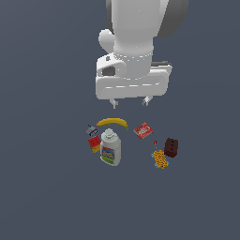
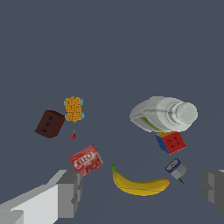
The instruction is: Pick up a designated object from a clutter of objects.
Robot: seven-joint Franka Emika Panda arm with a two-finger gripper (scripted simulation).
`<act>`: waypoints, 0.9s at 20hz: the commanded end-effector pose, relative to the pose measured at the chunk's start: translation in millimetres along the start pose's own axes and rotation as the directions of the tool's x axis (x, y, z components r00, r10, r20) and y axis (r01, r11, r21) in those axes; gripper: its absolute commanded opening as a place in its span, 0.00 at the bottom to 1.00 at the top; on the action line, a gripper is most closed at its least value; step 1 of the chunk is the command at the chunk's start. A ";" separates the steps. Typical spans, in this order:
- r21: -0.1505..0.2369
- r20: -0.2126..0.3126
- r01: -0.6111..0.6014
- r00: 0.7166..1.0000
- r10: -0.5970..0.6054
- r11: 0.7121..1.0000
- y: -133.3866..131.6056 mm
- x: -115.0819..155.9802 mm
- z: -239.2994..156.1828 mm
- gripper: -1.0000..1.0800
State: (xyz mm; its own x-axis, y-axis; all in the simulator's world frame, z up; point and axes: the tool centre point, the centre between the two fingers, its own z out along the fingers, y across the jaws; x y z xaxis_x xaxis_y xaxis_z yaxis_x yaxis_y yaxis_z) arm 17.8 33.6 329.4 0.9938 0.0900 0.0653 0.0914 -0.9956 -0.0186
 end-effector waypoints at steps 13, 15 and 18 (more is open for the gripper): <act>-0.002 0.010 0.194 0.981 -0.194 0.981 13.9 -14.1 45.9 0.96; -0.001 0.012 0.238 0.971 -0.238 0.971 16.9 -18.0 56.0 0.96; -0.001 0.016 0.303 0.953 -0.303 0.953 21.4 -24.5 71.1 0.96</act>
State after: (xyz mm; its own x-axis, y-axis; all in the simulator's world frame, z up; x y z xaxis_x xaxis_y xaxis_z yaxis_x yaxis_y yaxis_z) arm 2.6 14.2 264.4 0.9331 0.3556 0.0537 0.3561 -0.9345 0.0007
